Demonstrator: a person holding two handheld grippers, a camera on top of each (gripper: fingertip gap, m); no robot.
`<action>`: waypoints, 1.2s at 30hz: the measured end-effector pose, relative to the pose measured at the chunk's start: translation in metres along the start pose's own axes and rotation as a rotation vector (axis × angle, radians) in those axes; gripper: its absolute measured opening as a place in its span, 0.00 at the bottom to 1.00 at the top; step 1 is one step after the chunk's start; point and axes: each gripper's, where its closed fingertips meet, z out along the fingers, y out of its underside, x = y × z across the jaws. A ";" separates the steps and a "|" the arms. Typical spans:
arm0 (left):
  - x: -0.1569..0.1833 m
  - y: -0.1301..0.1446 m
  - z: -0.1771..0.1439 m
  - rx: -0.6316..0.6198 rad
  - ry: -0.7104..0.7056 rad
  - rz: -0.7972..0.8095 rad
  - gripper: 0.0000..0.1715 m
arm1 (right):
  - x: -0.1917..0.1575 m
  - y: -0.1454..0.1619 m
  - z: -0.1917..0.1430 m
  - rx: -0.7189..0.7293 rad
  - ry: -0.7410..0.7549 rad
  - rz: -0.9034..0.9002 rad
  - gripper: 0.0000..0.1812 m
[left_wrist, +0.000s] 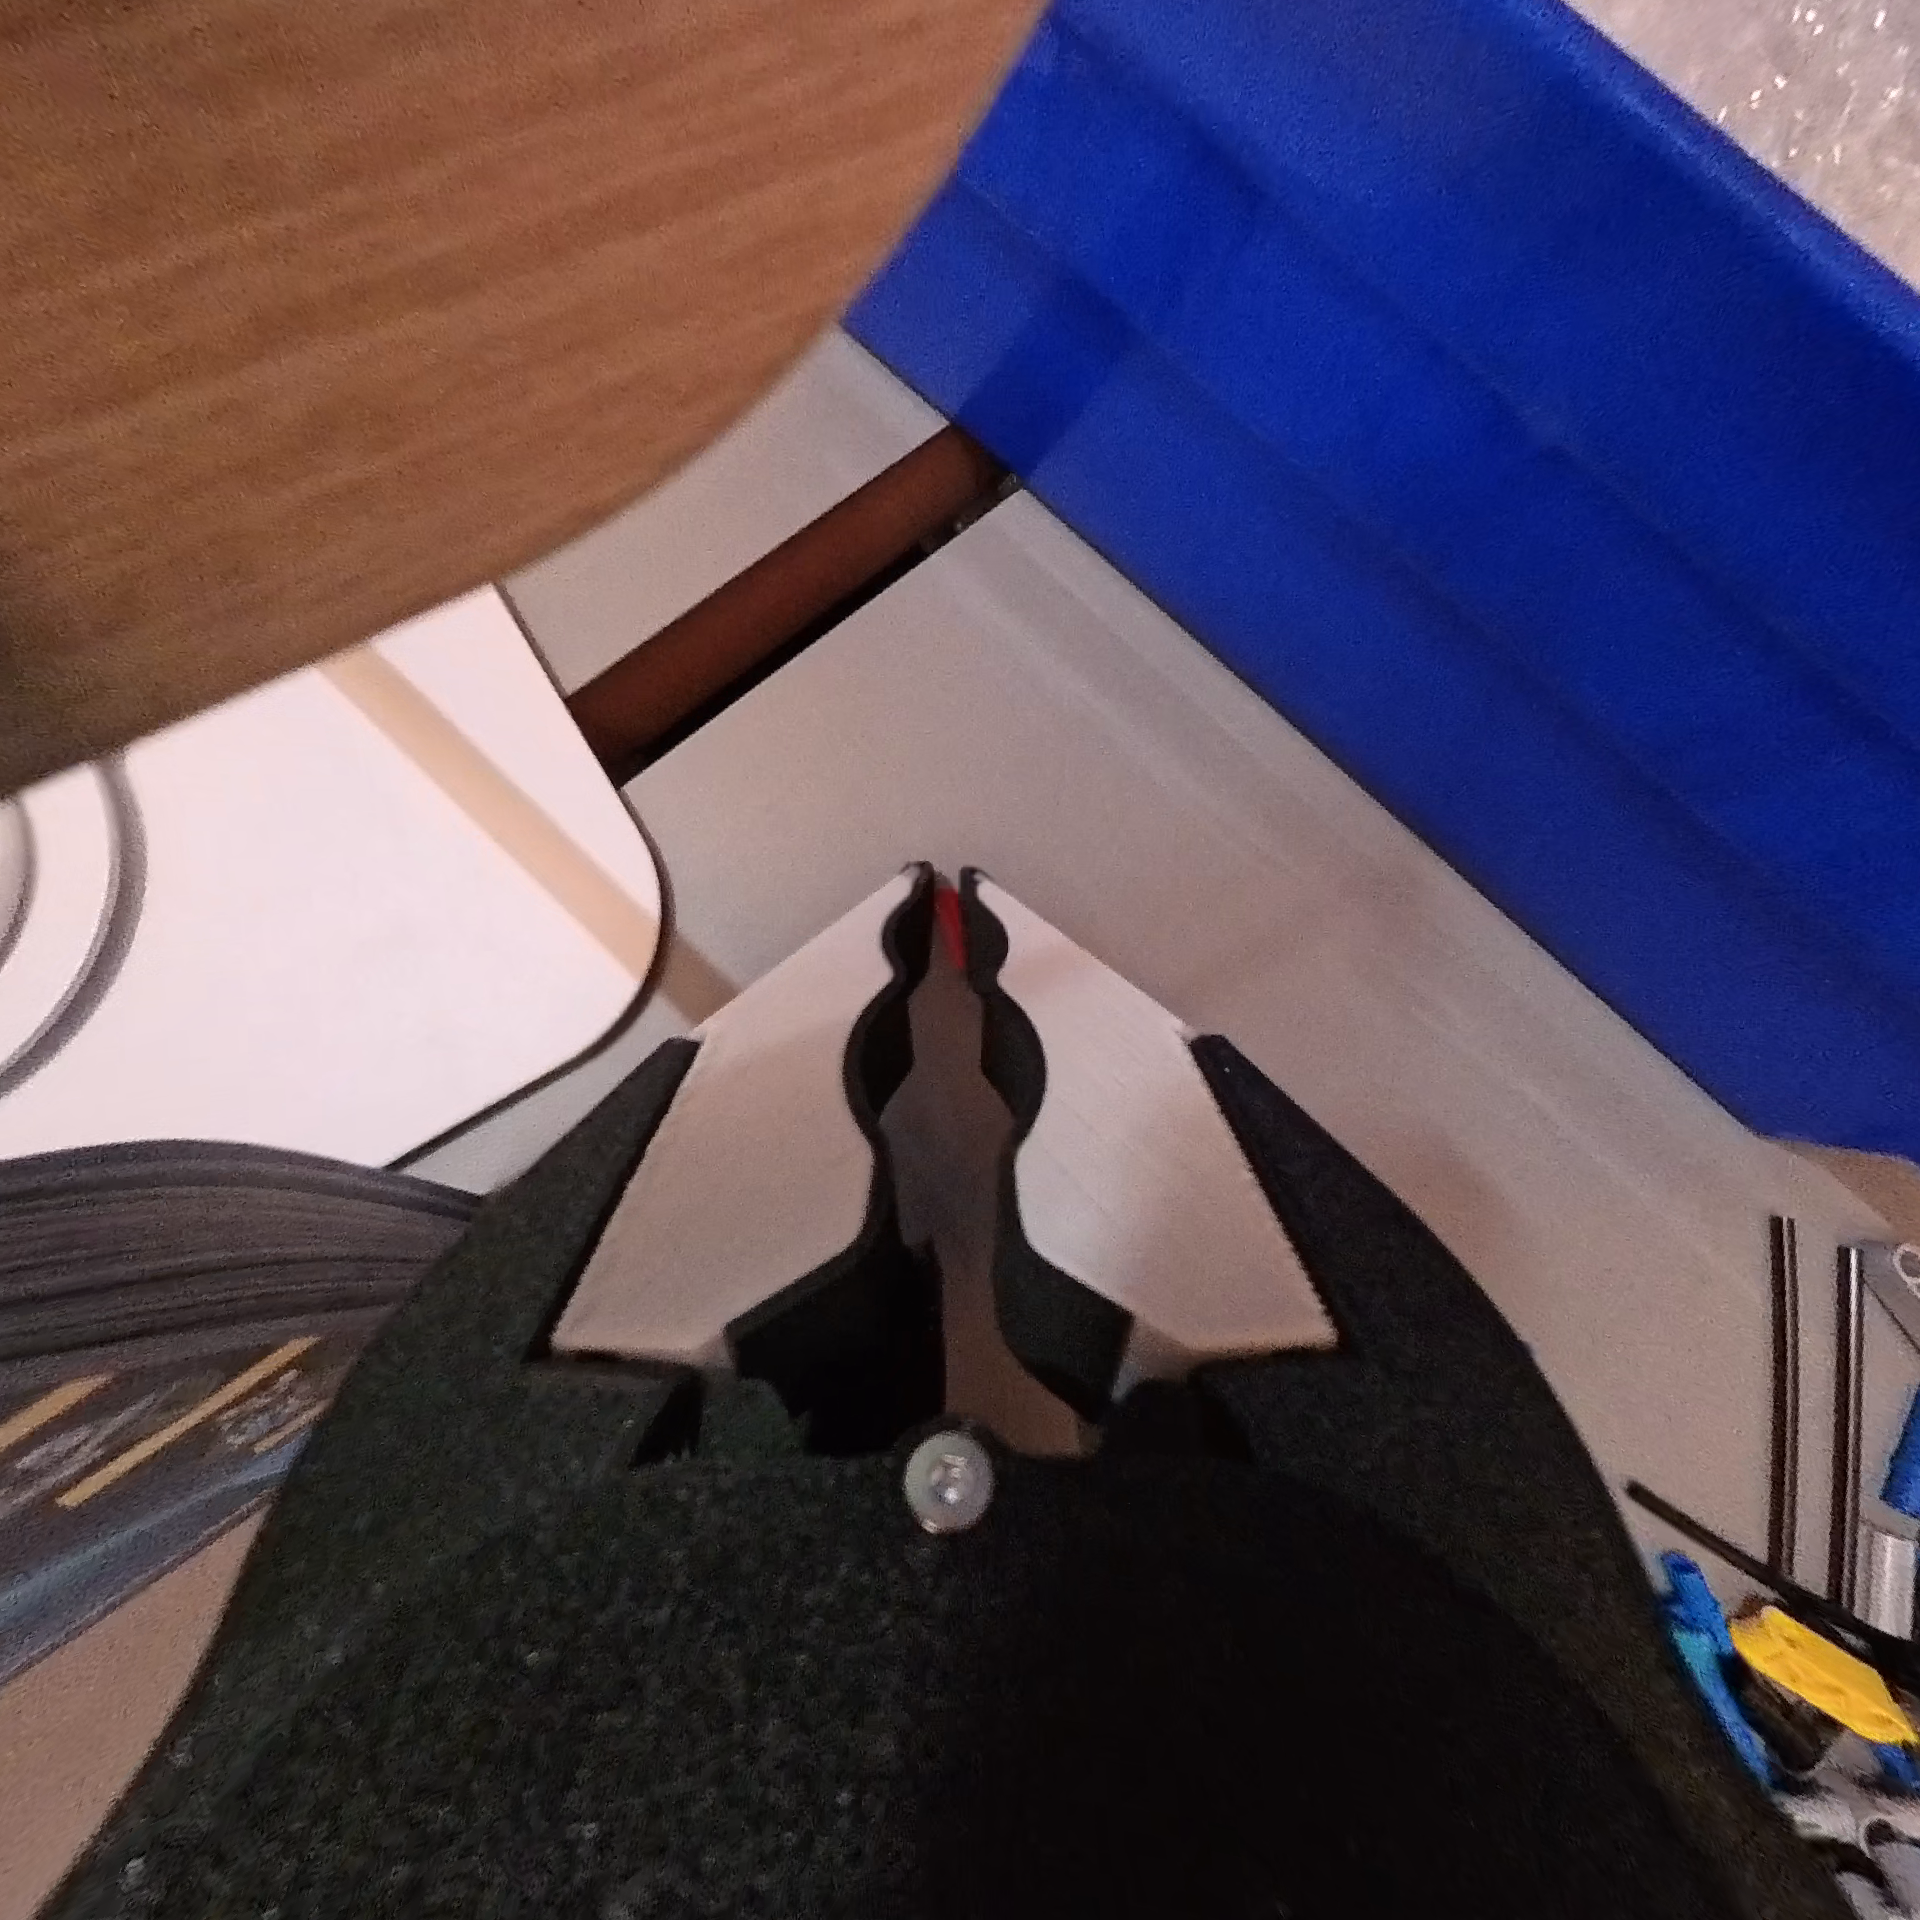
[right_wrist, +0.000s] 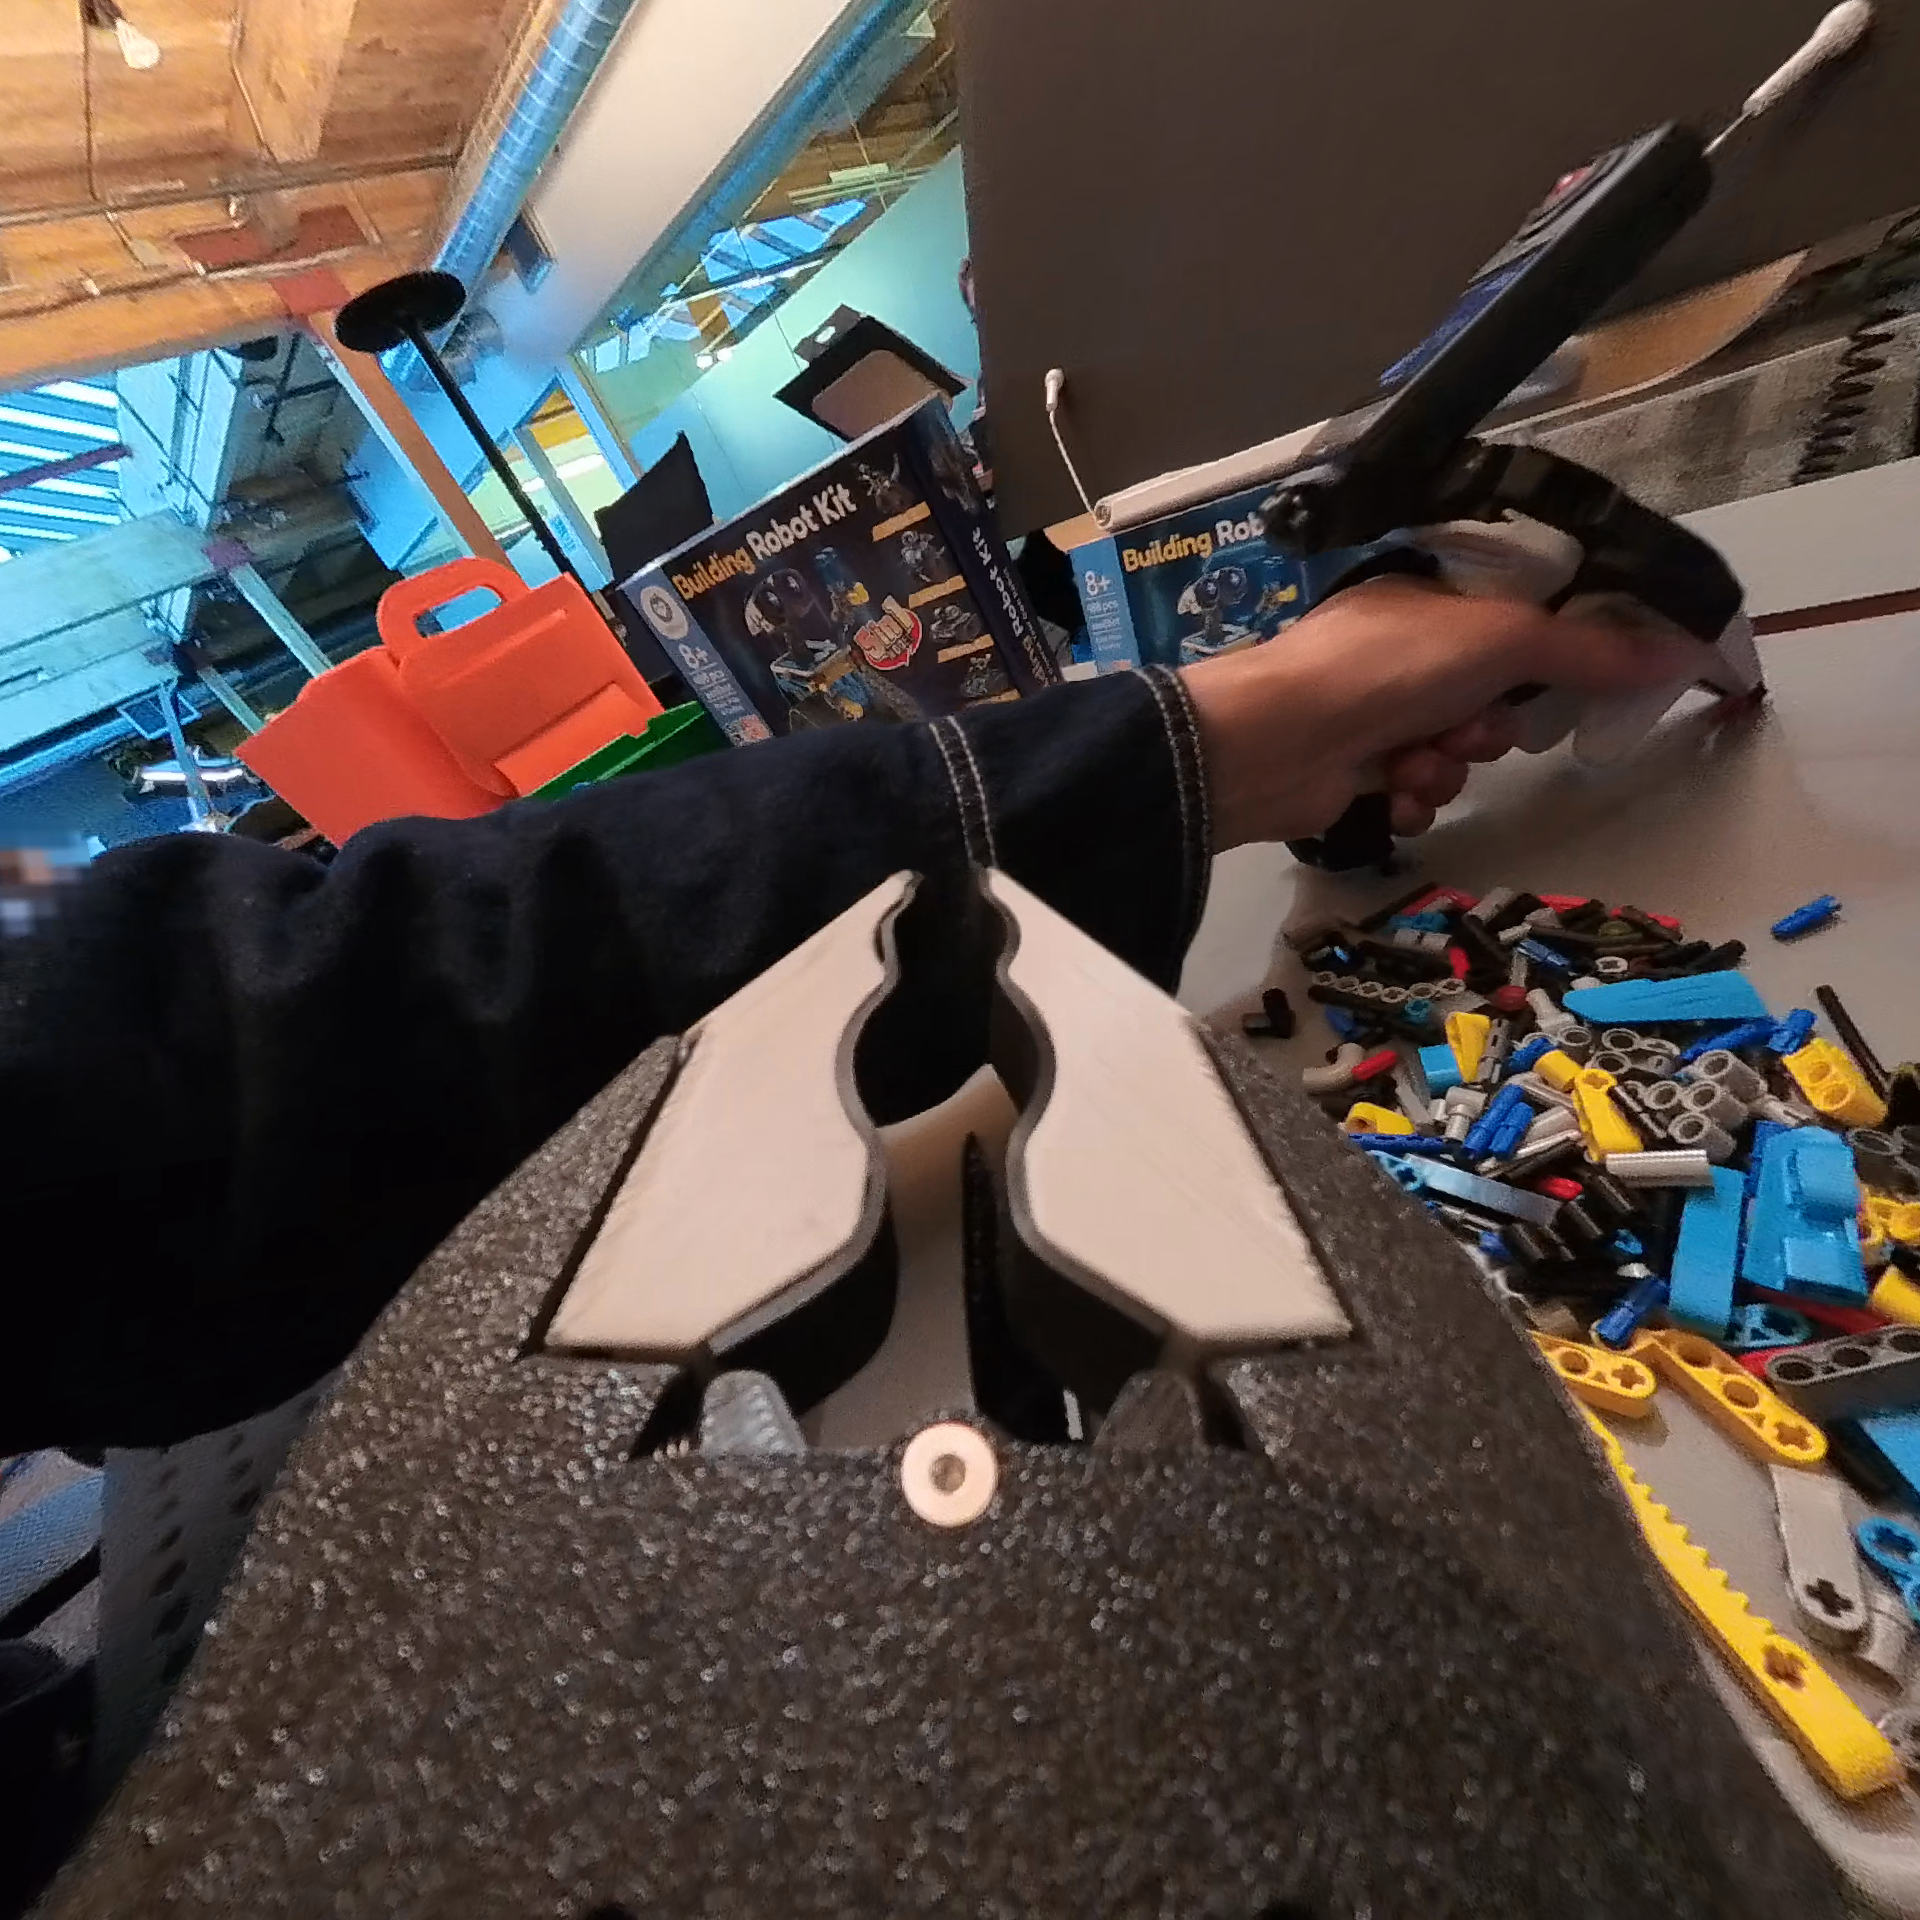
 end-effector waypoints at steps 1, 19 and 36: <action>0.002 0.001 -0.001 -0.001 0.009 0.007 0.02 | 0.001 -0.001 -0.001 0.004 0.003 0.000 0.04; 0.135 0.076 -0.067 -0.214 0.410 0.324 0.15 | -0.010 0.019 0.008 -0.094 -0.016 -0.067 0.04; -0.102 0.168 -0.454 0.578 -0.139 0.141 0.23 | -0.063 0.065 0.047 -0.347 -0.171 -0.259 0.12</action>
